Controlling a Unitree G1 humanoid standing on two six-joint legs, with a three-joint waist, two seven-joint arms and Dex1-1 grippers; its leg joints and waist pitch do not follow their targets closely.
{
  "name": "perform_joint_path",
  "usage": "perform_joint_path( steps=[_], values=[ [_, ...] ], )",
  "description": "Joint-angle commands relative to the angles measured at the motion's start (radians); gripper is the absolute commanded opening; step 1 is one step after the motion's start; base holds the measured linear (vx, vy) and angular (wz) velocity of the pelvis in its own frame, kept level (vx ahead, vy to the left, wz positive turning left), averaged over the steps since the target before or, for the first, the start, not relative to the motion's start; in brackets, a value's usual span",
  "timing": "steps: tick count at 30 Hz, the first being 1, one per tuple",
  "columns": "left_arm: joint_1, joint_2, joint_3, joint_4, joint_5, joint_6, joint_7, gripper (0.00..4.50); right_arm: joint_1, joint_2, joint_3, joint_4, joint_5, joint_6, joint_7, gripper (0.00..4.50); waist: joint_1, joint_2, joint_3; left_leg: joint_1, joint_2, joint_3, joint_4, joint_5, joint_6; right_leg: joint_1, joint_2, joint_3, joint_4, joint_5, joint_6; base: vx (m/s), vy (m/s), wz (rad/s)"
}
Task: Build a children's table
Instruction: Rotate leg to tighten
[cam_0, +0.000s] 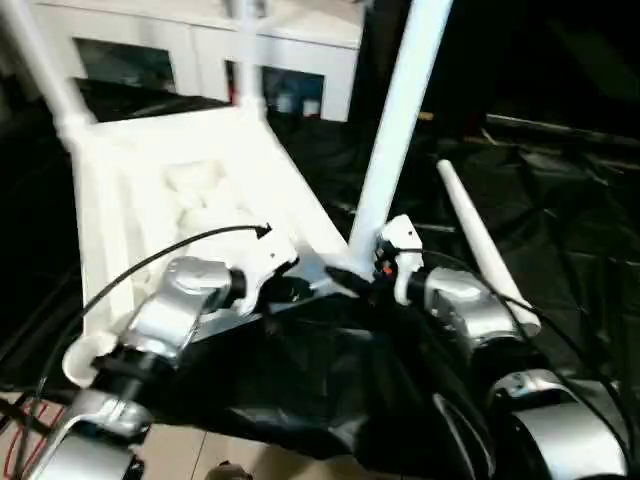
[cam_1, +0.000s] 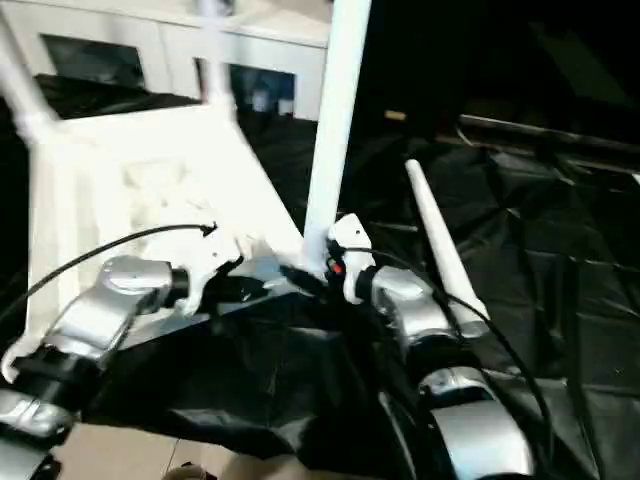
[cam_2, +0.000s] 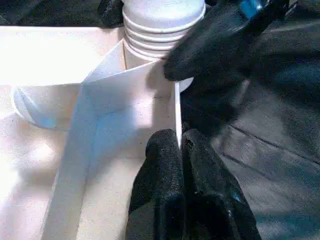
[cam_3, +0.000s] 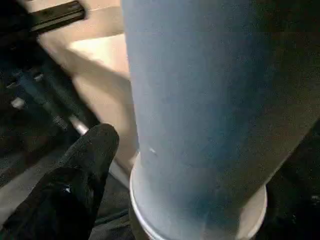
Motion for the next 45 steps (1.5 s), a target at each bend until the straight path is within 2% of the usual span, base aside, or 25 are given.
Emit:
perform_joint_path(
  steps=[1, 4, 5, 8, 9, 12, 14, 15, 20, 23, 26, 29, 30, 32, 33, 35, 36, 38, 39, 40, 42, 45],
  values=[
    [-0.002, -0.015, -0.037, -0.051, -0.04, -0.044, -0.057, 0.0, 0.007, 0.0, 0.043, -0.055, 0.012, 0.006, 0.096, 3.95, 0.0, 0.013, -0.071, 0.008, 0.019, 0.0, -0.06, -0.228, 0.031, 0.055, -0.083, 0.058, -0.072, -0.238, -0.175, 0.0, 0.0, 0.0],
    [0.013, 0.033, -0.034, -0.064, -0.051, -0.062, -0.121, 0.0, 0.034, -0.048, 0.068, -0.112, 0.028, 0.023, 0.208, 3.95, 0.008, 0.015, -0.07, 0.008, 0.02, 0.002, -0.059, -0.221, 0.037, 0.053, -0.081, 0.058, -0.071, -0.229, -0.175, 0.0, 0.0, 0.0],
    [0.016, 0.041, -0.033, -0.065, -0.053, -0.066, -0.134, 0.0, 0.039, -0.056, 0.072, -0.122, 0.03, 0.028, 0.226, 3.72, 0.01, 0.015, -0.069, 0.008, 0.02, 0.001, -0.059, -0.223, 0.037, 0.053, -0.081, 0.057, -0.072, -0.233, -0.174, 0.0, 0.0, 0.0],
    [0.023, 0.061, -0.033, -0.069, -0.056, -0.07, -0.164, 0.0, 0.052, -0.07, 0.078, -0.144, 0.03, 0.034, 0.256, 3.6, 0.016, 0.016, -0.068, 0.011, 0.02, 0.002, -0.06, -0.235, 0.03, 0.051, -0.082, 0.058, -0.075, -0.261, -0.17, 0.0, 0.0, 0.0],
    [0.028, 0.072, -0.034, -0.074, -0.062, -0.069, -0.183, 0.0, 0.06, -0.075, 0.08, -0.159, 0.032, 0.042, 0.273, 3.31, 0.02, 0.016, -0.068, 0.011, 0.02, 0.003, -0.06, -0.24, 0.026, 0.05, -0.083, 0.058, -0.077, -0.274, -0.165, 0.0, 0.0, 0.0],
    [0.032, 0.085, -0.037, -0.077, -0.066, -0.071, -0.195, 0.0, 0.074, -0.079, 0.086, -0.184, 0.037, 0.052, 0.284, 3.13, 0.025, 0.016, -0.069, 0.012, 0.021, 0.001, -0.061, -0.244, 0.018, 0.049, -0.083, 0.058, -0.076, -0.282, -0.162, 0.0, 0.0, 0.0],
    [0.032, 0.086, -0.038, -0.077, -0.067, -0.07, -0.197, 0.0, 0.077, -0.077, 0.087, -0.189, 0.04, 0.054, 0.286, 3.01, 0.024, 0.015, -0.069, 0.012, 0.02, 0.0, -0.062, -0.244, 0.016, 0.05, -0.082, 0.058, -0.076, -0.274, -0.163, 0.0, 0.0, 0.0],
    [0.033, 0.086, -0.036, -0.076, -0.067, -0.071, -0.192, 0.0, 0.087, -0.073, 0.088, -0.204, 0.045, 0.063, 0.285, 2.82, 0.024, 0.018, -0.069, 0.011, 0.02, 0.0, -0.062, -0.242, 0.015, 0.051, -0.082, 0.058, -0.075, -0.271, -0.164, 0.0, 0.0, 0.0],
    [0.019, 0.054, -0.018, -0.044, -0.049, -0.063, -0.12, 0.0, 0.093, -0.046, 0.068, -0.192, 0.05, 0.08, 0.225, 2.73, 0.025, 0.016, -0.07, 0.012, 0.019, 0.0, -0.061, -0.242, 0.011, 0.05, -0.083, 0.058, -0.076, -0.266, -0.165, 0.0, 0.0, 0.0],
    [-0.013, 0.002, -0.001, -0.005, -0.034, -0.044, -0.021, 0.0, 0.073, 0.009, 0.017, -0.128, 0.045, 0.11, 0.05, 2.71, 0.02, 0.015, -0.068, 0.012, 0.017, -0.002, -0.063, -0.257, -0.001, 0.05, -0.084, 0.057, -0.08, -0.305, -0.154, 0.0, 0.0, 0.0],
    [-0.049, -0.055, 0.005, 0.036, -0.006, -0.025, 0.081, 0.0, 0.041, 0.062, -0.021, -0.04, 0.01, 0.098, -0.202, 2.7, 0.012, 0.013, -0.063, 0.015, 0.013, -0.003, -0.064, -0.28, -0.019, 0.047, -0.087, 0.056, -0.092, -0.401, -0.124, 0.0, 0.0, 0.0],
    [-0.088, -0.115, 0.01, 0.081, 0.017, -0.002, 0.187, 0.0, 0.016, 0.109, -0.046, 0.028, -0.003, 0.111, -0.387, 2.7, -0.002, 0.017, -0.063, 0.019, 0.011, -0.007, -0.064, -0.298, -0.03, 0.043, -0.087, 0.053, -0.1, -0.455, -0.102, 0.0, 0.0, 0.0],
    [-0.098, -0.135, 0.01, 0.092, 0.022, 0.003, 0.218, 0.0, 0.009, 0.125, -0.055, 0.044, -0.002, 0.12, -0.435, 2.7, -0.005, 0.022, -0.064, 0.023, 0.01, -0.007, -0.061, -0.306, -0.032, 0.041, -0.089, 0.053, -0.101, -0.469, -0.1, 0.0, 0.0, 0.0],
    [-0.111, -0.165, 0.01, 0.106, 0.028, 0.008, 0.259, 0.0, -0.003, 0.151, -0.068, 0.068, -0.008, 0.119, -0.52, 2.7, -0.005, 0.018, -0.066, 0.017, 0.01, -0.008, -0.062, -0.3, -0.022, 0.045, -0.088, 0.052, -0.102, -0.458, -0.093, 0.0, 0.0, 0.0],
    [-0.117, -0.181, 0.009, 0.111, 0.03, 0.009, 0.273, 0.0, -0.008, 0.164, -0.065, 0.077, -0.017, 0.114, -0.541, 2.7, -0.007, 0.018, -0.066, 0.017, 0.01, -0.006, -0.062, -0.29, -0.019, 0.041, -0.085, 0.054, -0.1, -0.435, -0.096, 0.0, 0.0, 0.0],
    [-0.122, -0.205, 0.005, 0.113, 0.036, 0.007, 0.291, 0.0, -0.01, 0.18, -0.05, 0.083, -0.044, 0.081, -0.564, 2.7, -0.005, 0.021, -0.07, 0.015, 0.011, -0.006, -0.061, -0.278, -0.017, 0.045, -0.086, 0.054, -0.095, -0.397, -0.101, 0.0, 0.0, 0.0],
    [-0.12, -0.208, 0.0, 0.108, 0.036, 0.004, 0.283, 0.0, -0.012, 0.183, -0.055, 0.086, -0.042, 0.071, -0.569, 3.4, -0.005, 0.019, -0.069, 0.013, 0.011, -0.004, -0.061, -0.276, -0.01, 0.044, -0.086, 0.055, -0.094, -0.375, -0.106, 0.0, 0.0, 0.0],
    [-0.118, -0.21, -0.004, 0.105, 0.035, 0.0, 0.272, 0.0, -0.022, 0.188, -0.069, 0.099, -0.026, 0.06, -0.57, 3.4, -0.004, 0.021, -0.072, 0.01, 0.012, -0.004, -0.061, -0.258, -0.007, 0.047, -0.085, 0.057, -0.088, -0.338, -0.117, 0.0, 0.0, 0.0],
    [-0.116, -0.209, -0.006, 0.102, 0.033, -0.001, 0.265, 0.0, -0.026, 0.187, -0.073, 0.103, -0.023, 0.059, -0.57, 3.61, -0.003, 0.023, -0.073, 0.011, 0.012, -0.003, -0.061, -0.251, -0.004, 0.047, -0.085, 0.057, -0.085, -0.311, -0.126, 0.0, 0.0, 0.0],
    [-0.11, -0.201, -0.009, 0.096, 0.029, -0.006, 0.252, 0.0, -0.033, 0.183, -0.075, 0.108, -0.022, 0.05, -0.568, 3.61, -0.004, 0.023, -0.072, 0.011, 0.012, -0.002, -0.061, -0.252, -0.002, 0.047, -0.083, 0.057, -0.083, -0.291, -0.134, 0.0, 0.0, 0.0],
    [-0.102, -0.189, -0.012, 0.088, 0.025, -0.013, 0.235, 0.0, -0.037, 0.173, -0.074, 0.106, -0.023, 0.04, -0.556, 3.86, -0.004, 0.023, -0.071, 0.009, 0.012, -0.002, -0.062, -0.256, -0.001, 0.05, -0.083, 0.057, -0.083, -0.291, -0.136, 0.0, 0.0, 0.0],
    [-0.079, -0.155, -0.012, 0.071, 0.019, -0.035, 0.188, 0.0, -0.037, 0.137, -0.055, 0.095, -0.028, 0.012, -0.475, 3.98, -0.004, 0.02, -0.072, 0.009, 0.013, -0.003, -0.062, -0.264, 0.003, 0.052, -0.086, 0.056, -0.084, -0.313, -0.131, 0.0, 0.0, 0.0]
  ],
)
